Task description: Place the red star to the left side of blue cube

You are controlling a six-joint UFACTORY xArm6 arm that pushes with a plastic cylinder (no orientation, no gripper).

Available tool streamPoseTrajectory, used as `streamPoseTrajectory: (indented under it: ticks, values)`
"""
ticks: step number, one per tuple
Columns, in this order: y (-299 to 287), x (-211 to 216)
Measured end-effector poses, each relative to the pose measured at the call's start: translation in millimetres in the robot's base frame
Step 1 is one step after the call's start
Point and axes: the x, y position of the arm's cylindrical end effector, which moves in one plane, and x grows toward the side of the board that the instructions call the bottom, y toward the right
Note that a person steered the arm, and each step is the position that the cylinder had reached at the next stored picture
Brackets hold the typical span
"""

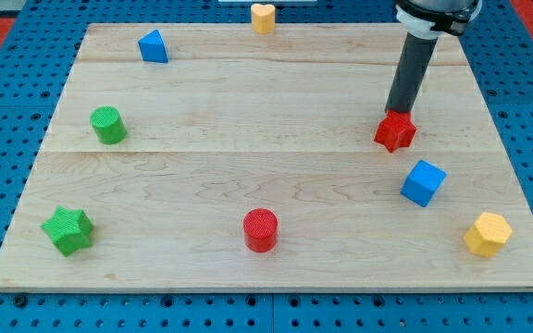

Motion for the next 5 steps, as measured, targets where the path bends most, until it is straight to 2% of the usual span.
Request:
streamPoseTrajectory:
  ticks: [1, 2, 3, 4, 5]
  values:
    - [-5, 24]
    - [-12, 88]
    - [-6, 76]
    - [-40, 50]
    - [-83, 77]
